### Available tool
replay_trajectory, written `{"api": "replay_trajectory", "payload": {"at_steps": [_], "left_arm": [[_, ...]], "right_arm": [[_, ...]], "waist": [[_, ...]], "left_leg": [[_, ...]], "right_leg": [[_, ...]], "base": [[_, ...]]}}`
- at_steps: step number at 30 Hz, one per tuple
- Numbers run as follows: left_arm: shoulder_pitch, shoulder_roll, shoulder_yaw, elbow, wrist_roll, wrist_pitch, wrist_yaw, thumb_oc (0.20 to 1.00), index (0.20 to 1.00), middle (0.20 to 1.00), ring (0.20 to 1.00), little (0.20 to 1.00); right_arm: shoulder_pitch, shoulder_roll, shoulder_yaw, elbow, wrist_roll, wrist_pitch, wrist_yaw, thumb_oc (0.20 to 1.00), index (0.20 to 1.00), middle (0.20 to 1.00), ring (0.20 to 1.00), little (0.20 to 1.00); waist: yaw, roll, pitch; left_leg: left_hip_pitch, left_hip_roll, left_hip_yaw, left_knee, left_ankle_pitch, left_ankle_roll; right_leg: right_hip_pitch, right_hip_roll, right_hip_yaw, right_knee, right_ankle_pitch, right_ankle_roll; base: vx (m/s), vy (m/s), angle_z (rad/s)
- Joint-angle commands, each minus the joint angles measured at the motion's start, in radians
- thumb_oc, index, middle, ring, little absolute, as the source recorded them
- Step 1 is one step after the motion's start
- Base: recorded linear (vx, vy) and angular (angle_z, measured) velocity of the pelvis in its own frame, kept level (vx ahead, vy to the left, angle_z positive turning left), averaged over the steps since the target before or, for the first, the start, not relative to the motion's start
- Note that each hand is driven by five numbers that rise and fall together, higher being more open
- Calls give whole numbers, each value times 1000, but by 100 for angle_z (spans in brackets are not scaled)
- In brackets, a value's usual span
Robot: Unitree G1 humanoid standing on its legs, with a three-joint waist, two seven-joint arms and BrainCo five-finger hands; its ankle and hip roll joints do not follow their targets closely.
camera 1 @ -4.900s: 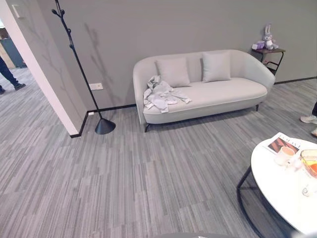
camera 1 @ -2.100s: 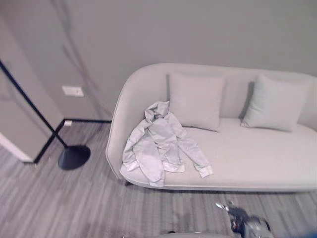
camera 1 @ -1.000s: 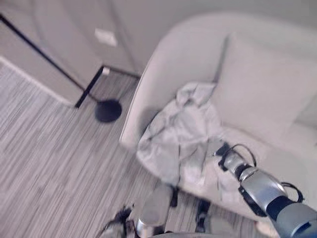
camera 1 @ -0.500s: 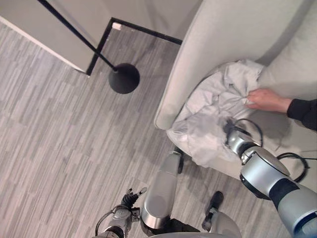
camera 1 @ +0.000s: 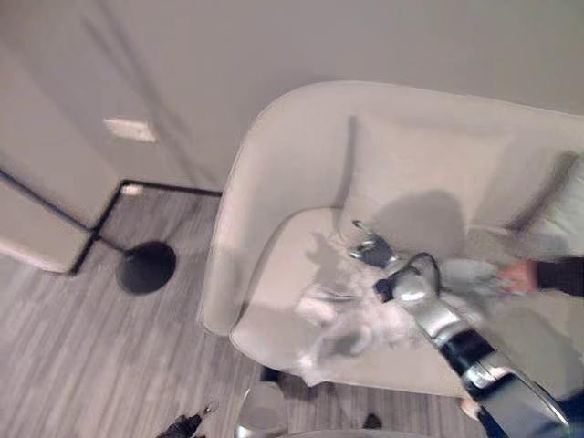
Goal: Hang the clothes on the sofa on the clothes rack.
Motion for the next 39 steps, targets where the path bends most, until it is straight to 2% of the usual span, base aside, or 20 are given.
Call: {"api": "replay_trajectory", "payload": {"at_steps": [1,5,6,7,10,14,19,21,35,37,39], "left_arm": [[8,25,-53,72,28,23,-6,1000,1000,1000,1000,1000],[20,40,-69,71,37,21,-17,1000,1000,1000,1000,1000],[-28,24,-99,58,39,23,-5,1000,1000,1000,1000,1000],[-40,-33,-108,41,29,20,6,1000,1000,1000,1000,1000],[-40,-60,-111,44,26,21,7,1000,1000,1000,1000,1000],[-48,-80,-136,36,48,18,11,1000,1000,1000,1000,1000],[-53,-84,-149,34,54,16,13,1000,1000,1000,1000,1000],[-72,-98,-171,21,62,15,11,1000,1000,1000,1000,1000],[-44,-107,-162,36,63,13,20,1000,1000,1000,1000,1000],[-40,-109,-160,39,65,13,23,1000,1000,1000,1000,1000],[-29,-122,-164,49,66,10,26,1000,1000,1000,1000,1000]], "right_arm": [[-213,26,33,204,-59,-49,6,1000,1000,1000,1000,1000],[-188,-7,32,195,-93,-53,11,1000,1000,1000,1000,1000],[-141,-25,29,165,-119,-51,21,1000,1000,1000,1000,1000],[-137,-23,35,217,-134,-46,12,1000,1000,1000,1000,1000],[-133,-33,45,245,-152,-46,12,1000,1000,1000,1000,1000],[-111,-63,21,373,-230,-32,-23,1000,1000,1000,1000,1000],[-93,-63,6,378,-232,-31,-27,1000,1000,1000,1000,1000],[-51,-71,-24,388,-244,-33,-34,1000,1000,1000,1000,1000],[-30,-74,-35,392,-264,-41,-44,1000,1000,1000,1000,1000],[-25,-76,-51,381,-268,-41,-53,1000,1000,1000,1000,1000],[7,-64,-116,424,-257,-22,-95,1000,1000,1000,1000,1000]], "waist": [[6,2,23],[-13,19,-19],[-29,23,-36],[-48,36,-48],[-60,40,-52],[-77,61,-55],[-82,66,-57],[-100,81,-60],[-103,82,-65],[-105,84,-65],[-110,88,-73]], "left_leg": [[-20,31,29,36,22,-85],[22,3,43,-27,17,-63],[41,-7,45,-47,8,-57],[67,-14,50,-64,4,-53],[83,-19,52,-77,0,-50],[112,-31,56,-94,-6,-43],[118,-34,55,-95,-7,-42],[132,-37,56,-92,-9,-40],[158,-46,56,-104,-15,-33],[161,-48,56,-107,-16,-32],[168,-57,55,-113,-19,-27]], "right_leg": [[-57,-65,27,6,-11,-19],[-59,-53,26,4,-15,-21],[-66,-50,32,14,-13,-23],[-64,-47,36,25,-11,-21],[-62,-47,36,34,-11,-19],[-59,-50,37,60,-14,-19],[-59,-52,37,64,-15,-21],[-59,-56,38,77,-14,-23],[-60,-62,43,100,-18,-21],[-63,-62,43,104,-19,-20],[-65,-66,47,114,-21,-22]], "base": [[81,12,-75],[59,42,0],[82,90,18],[73,77,23],[35,34,-4],[16,37,-1],[3,8,-10],[8,55,0],[-4,28,5],[-2,41,-4],[20,69,-5]]}}
